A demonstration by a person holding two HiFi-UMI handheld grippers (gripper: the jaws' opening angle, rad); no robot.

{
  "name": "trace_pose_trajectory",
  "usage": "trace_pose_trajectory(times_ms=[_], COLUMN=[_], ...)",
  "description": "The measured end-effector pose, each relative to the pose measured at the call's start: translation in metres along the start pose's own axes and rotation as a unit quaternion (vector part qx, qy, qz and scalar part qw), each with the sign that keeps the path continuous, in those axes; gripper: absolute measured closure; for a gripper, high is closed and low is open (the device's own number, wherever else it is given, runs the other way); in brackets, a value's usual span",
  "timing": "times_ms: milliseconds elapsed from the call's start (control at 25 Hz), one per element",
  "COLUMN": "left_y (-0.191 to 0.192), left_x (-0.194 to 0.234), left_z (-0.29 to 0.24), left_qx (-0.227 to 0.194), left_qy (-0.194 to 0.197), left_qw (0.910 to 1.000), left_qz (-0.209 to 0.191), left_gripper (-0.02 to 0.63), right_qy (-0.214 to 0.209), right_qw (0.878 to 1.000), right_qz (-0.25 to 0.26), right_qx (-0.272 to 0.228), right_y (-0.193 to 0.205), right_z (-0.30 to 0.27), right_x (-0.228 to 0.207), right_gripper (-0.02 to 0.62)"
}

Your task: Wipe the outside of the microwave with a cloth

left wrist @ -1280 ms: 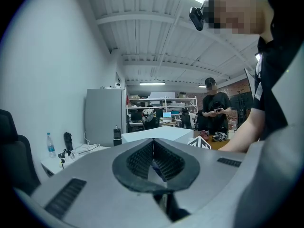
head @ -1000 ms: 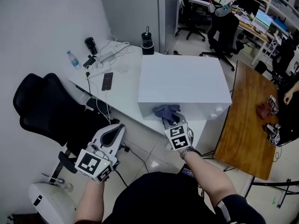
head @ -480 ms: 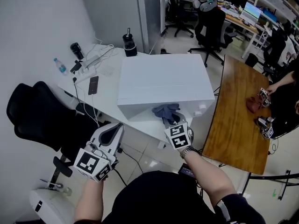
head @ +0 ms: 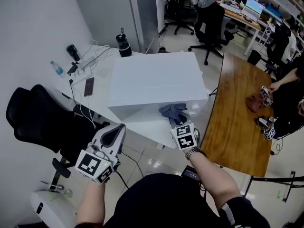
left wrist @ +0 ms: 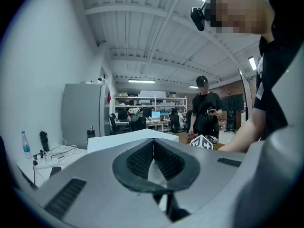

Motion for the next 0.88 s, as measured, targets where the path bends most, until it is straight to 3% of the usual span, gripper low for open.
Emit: trace_pose_trajectory(times_ms=[480, 880], left_y=[-0.007, -0.007], left_x=[-0.039, -0.071], left_z=[-0.021, -0.030], left_qx=[0.005, 0.007], left_qy=[0.012, 0.018], left_qw=[0.9999, 0.9998], left_qz=[-0.004, 0.001], left_gripper=[0.601, 0.601], right_qy=[0.036, 0.041], right_qw=[0.999, 0.999], right_qz=[-0.021, -0.023], right_qx=[0.008, 0.004], right_y=[0.026, 0.039], right_z=[0.036, 0.063], right_x=[-0.051, -0.072], right_gripper=[0.534, 0.533])
Point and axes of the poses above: the fingertips, and each gripper's own axes: z backward along the fingers, x to its left, y out of its underside, the point moved 7 cm from there along z, backward along the fingers, and after that the axes turned 5 degrees about x, right-handed, at the moved point
